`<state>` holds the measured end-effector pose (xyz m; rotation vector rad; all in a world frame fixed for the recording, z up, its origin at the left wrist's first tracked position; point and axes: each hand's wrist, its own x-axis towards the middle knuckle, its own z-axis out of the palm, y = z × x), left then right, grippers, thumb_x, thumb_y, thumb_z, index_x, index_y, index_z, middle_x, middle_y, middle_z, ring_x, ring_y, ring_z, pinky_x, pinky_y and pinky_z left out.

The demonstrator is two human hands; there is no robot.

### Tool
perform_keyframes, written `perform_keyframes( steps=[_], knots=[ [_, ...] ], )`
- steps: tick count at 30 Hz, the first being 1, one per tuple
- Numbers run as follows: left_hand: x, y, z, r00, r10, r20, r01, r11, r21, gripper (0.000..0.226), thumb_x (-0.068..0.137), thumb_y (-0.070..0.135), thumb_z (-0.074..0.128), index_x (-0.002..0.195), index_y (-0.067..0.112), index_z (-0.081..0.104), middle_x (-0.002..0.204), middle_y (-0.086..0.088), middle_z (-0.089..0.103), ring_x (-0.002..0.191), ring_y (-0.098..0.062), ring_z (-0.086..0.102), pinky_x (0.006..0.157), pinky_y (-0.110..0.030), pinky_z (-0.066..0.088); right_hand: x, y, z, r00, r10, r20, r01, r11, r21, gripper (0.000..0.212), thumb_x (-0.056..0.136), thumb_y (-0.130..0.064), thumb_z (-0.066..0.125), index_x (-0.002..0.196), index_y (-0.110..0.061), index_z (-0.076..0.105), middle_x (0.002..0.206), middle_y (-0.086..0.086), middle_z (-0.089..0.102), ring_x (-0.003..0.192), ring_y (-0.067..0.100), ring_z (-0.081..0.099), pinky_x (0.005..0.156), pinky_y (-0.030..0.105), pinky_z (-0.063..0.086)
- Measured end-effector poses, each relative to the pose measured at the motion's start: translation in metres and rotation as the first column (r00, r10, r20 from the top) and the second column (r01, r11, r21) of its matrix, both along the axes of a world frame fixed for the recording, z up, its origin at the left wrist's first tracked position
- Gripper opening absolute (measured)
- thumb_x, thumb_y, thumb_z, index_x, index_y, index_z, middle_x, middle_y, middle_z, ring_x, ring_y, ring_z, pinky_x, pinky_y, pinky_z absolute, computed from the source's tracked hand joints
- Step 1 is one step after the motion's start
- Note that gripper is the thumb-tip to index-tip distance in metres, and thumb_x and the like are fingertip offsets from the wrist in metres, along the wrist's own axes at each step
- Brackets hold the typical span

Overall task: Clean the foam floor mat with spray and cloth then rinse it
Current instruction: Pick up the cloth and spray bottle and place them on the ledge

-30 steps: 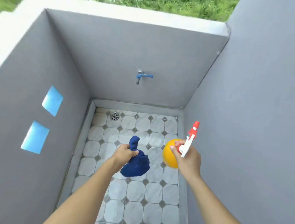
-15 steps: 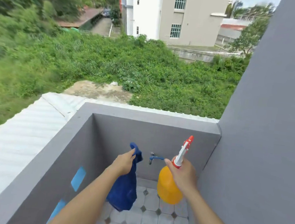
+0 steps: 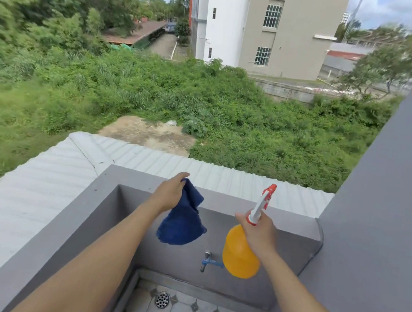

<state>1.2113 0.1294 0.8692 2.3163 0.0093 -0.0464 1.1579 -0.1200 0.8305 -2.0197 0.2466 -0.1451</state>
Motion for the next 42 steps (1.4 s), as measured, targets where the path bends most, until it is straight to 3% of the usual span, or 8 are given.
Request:
perform_keyframes(
  steps=[8,16,20,24,27,33,38,42],
  knots=[
    [0.106,-0.019,-0.004,0.98,0.175,-0.098,-0.194,0.95,-0.245,0.041,0.102,0.034,0.029,0.129,0.01,0.046,0.132,-0.011,0.051,0.117,-0.027,0.049,0.091,-0.034,0.038,0.105,-0.012,0.007,0.994,-0.098,0.051,0.097,0.995,0.012,0.031,0.083,-0.033,0.073,0.079,-0.005,0.06,0.074,0.004,0.063,0.073,0.021,0.058,0.062,0.03,0.039],
    [0.193,-0.052,-0.026,0.92,0.301,-0.25,-0.34,0.931,-0.131,0.064,0.096,0.052,0.038,0.125,-0.005,0.038,0.124,-0.019,0.055,0.111,-0.035,0.055,0.075,-0.035,0.038,0.181,-0.023,-0.008,0.965,-0.262,0.005,0.262,0.965,0.009,0.032,0.086,-0.036,0.069,0.084,-0.005,0.061,0.074,0.004,0.062,0.069,0.015,0.054,0.058,0.024,0.038],
    [0.231,-0.058,-0.034,0.934,0.212,-0.286,-0.209,0.977,0.039,0.071,0.097,0.058,0.021,0.11,-0.001,0.058,0.109,-0.016,0.063,0.099,-0.032,0.059,0.076,-0.033,0.042,0.198,-0.028,-0.023,0.951,-0.306,-0.034,0.307,0.952,0.017,0.03,0.087,-0.034,0.067,0.085,-0.005,0.06,0.075,0.004,0.062,0.069,0.009,0.054,0.058,0.022,0.037],
    [0.266,-0.067,-0.029,0.919,0.185,-0.347,-0.18,0.983,0.046,0.075,0.097,0.058,0.016,0.117,-0.001,0.058,0.116,-0.018,0.062,0.101,-0.03,0.057,0.085,-0.035,0.042,0.205,-0.033,-0.024,0.943,-0.331,-0.037,0.332,0.943,0.03,0.027,0.088,-0.033,0.066,0.084,-0.007,0.059,0.077,0.007,0.064,0.07,0.007,0.055,0.059,0.023,0.038],
    [0.292,-0.078,-0.02,0.915,0.174,-0.363,-0.207,0.977,-0.054,0.075,0.097,0.059,0.017,0.127,0.0,0.052,0.129,-0.019,0.056,0.118,-0.032,0.053,0.097,-0.037,0.039,0.205,-0.035,-0.027,0.944,-0.327,-0.044,0.328,0.944,0.039,0.029,0.088,-0.032,0.066,0.085,-0.004,0.058,0.075,0.009,0.063,0.067,0.012,0.055,0.059,0.025,0.04],
    [0.315,-0.09,-0.015,0.935,0.038,-0.353,-0.187,0.898,-0.398,0.08,0.09,0.07,0.02,0.132,0.007,0.049,0.127,-0.011,0.056,0.116,-0.028,0.052,0.103,-0.042,0.041,0.208,-0.037,-0.035,0.932,-0.357,-0.053,0.36,0.931,0.054,0.031,0.089,-0.033,0.066,0.084,-0.004,0.056,0.073,0.008,0.062,0.069,0.017,0.056,0.061,0.027,0.042],
    [0.284,-0.079,-0.059,0.818,-0.082,-0.569,-0.29,0.795,-0.532,0.063,0.094,0.061,0.027,0.108,0.005,0.053,0.09,-0.004,0.052,0.075,-0.022,0.047,0.067,-0.028,0.037,0.211,-0.034,-0.039,0.923,-0.382,-0.046,0.384,0.921,0.059,0.024,0.089,-0.035,0.065,0.08,-0.014,0.055,0.073,0.003,0.061,0.072,0.016,0.058,0.061,0.026,0.042],
    [0.23,-0.064,-0.113,0.544,-0.318,-0.776,-0.49,0.631,-0.602,0.017,0.096,0.024,0.042,0.108,0.014,0.049,0.115,-0.011,0.059,0.1,-0.021,0.056,0.082,-0.022,0.042,0.211,-0.036,-0.042,0.927,-0.373,-0.038,0.374,0.926,0.054,0.024,0.089,-0.035,0.064,0.082,-0.013,0.056,0.073,0.002,0.061,0.071,0.014,0.058,0.059,0.026,0.04]
  ],
)
